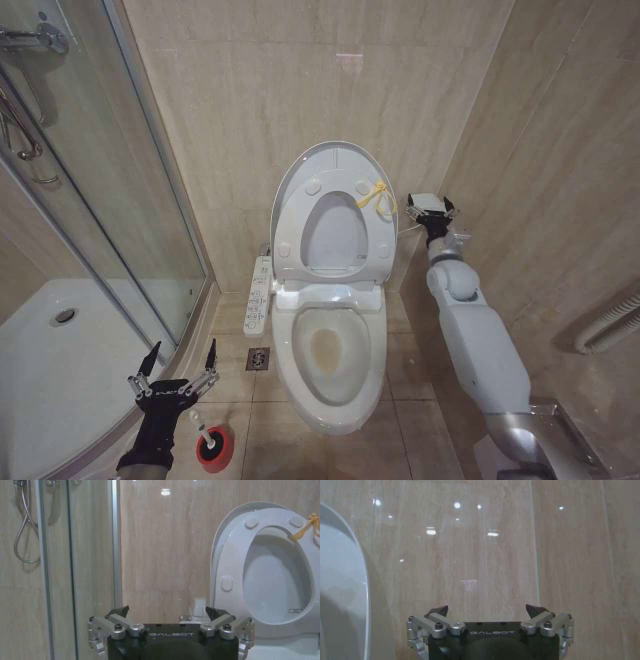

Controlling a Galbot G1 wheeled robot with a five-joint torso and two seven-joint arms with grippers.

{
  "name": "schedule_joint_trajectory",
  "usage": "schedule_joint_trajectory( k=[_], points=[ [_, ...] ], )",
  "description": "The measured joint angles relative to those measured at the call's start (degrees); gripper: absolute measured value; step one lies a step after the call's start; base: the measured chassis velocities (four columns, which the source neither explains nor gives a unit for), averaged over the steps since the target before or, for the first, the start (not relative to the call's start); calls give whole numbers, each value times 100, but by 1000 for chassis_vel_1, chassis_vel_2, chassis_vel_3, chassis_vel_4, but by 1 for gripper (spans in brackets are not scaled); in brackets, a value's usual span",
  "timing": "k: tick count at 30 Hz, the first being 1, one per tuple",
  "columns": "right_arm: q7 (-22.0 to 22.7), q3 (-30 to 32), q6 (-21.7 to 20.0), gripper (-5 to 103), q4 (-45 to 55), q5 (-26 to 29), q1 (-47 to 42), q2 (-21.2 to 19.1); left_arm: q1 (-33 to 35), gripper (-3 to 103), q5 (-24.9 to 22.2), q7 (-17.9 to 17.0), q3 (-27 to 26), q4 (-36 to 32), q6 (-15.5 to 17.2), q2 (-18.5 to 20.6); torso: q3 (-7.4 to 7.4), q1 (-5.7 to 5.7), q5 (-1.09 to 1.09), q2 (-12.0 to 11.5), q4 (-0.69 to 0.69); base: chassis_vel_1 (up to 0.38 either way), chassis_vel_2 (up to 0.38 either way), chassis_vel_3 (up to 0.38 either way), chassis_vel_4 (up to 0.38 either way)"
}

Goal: Open the toilet lid, clean the toilet bowl with a toilet brush, close the toilet lid, and flush.

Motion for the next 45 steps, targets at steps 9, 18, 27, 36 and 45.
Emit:
schedule_joint_trajectory(
  k=[9,18,27,36,45],
  points=[
    [-4,19,520,100,-682,-417,490,214,0,100,0,0,0,0,0,0,0,0,-1,0,0,0,0,0,0],
    [-63,-86,666,100,-1040,-606,862,361,0,100,0,0,0,0,0,0,0,-1,-1,0,1,0,0,0,0],
    [-155,-192,757,100,-1431,-918,1257,599,0,100,0,0,0,0,0,0,0,-1,-1,1,1,0,0,0,0],
    [-225,-365,743,100,-1579,-957,1469,624,0,100,0,0,0,0,0,0,0,0,0,0,-3,0,0,0,0],
    [-492,-646,-223,100,-604,-507,973,110,0,100,0,0,0,0,0,0,-1,-1,-2,1,0,0,0,0,0]
  ],
)
